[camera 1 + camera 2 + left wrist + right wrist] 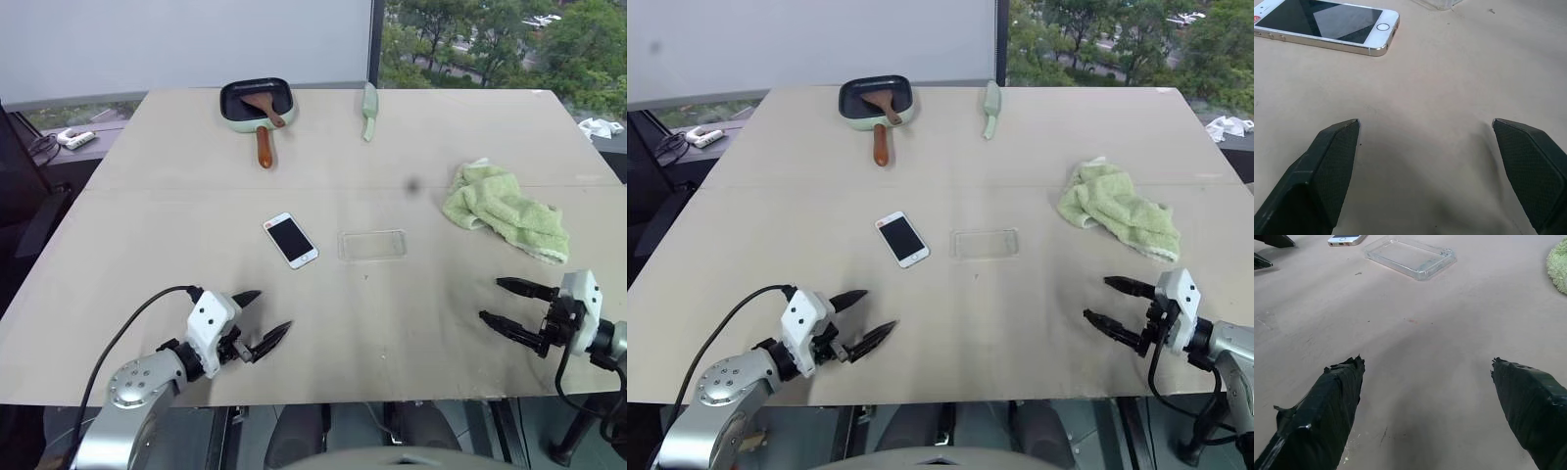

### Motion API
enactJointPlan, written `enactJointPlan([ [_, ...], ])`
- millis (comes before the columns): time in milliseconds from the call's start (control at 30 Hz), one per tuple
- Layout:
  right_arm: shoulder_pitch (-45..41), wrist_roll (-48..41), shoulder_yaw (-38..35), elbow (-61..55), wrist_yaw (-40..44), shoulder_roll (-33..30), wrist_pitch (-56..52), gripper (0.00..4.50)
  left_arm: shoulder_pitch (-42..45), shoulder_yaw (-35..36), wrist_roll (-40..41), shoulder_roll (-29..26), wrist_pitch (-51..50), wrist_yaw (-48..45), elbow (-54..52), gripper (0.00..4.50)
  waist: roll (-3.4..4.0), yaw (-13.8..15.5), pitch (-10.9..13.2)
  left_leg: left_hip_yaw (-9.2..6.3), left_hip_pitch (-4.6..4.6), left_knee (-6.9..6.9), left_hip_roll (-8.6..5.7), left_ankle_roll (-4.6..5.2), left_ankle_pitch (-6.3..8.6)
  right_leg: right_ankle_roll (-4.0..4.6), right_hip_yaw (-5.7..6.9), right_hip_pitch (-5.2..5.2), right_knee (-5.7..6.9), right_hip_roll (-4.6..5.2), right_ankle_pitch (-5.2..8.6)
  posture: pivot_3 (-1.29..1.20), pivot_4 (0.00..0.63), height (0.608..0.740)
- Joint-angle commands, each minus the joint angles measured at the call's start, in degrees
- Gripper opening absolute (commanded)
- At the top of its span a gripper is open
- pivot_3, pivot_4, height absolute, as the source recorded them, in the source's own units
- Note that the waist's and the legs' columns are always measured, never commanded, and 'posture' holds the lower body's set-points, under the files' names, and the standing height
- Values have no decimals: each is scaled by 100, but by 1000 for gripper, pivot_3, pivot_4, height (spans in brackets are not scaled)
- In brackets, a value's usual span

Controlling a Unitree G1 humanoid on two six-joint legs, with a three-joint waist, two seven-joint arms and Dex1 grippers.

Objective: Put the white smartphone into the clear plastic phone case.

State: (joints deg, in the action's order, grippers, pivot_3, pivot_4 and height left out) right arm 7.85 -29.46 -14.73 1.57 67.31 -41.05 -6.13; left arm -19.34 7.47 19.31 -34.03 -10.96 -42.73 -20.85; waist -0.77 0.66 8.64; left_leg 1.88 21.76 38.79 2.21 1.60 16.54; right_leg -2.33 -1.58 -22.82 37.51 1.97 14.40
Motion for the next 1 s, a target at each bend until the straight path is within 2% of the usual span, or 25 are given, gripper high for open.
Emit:
enactJointPlan([
  [33,7,-26,-113,-60,59,-11,105,4500,-30,103,7,-27,138,-33,-198,4450,0,0,0,0,0,0,0,0,0,0,0,0,0,0,0,0,150,740],
  [1000,-93,21,-26,13,98,33,203,4500,-81,111,58,-18,300,-223,-163,4450,0,0,2,1,0,-1,0,0,0,0,0,0,-2,2,0,0,150,740],
])
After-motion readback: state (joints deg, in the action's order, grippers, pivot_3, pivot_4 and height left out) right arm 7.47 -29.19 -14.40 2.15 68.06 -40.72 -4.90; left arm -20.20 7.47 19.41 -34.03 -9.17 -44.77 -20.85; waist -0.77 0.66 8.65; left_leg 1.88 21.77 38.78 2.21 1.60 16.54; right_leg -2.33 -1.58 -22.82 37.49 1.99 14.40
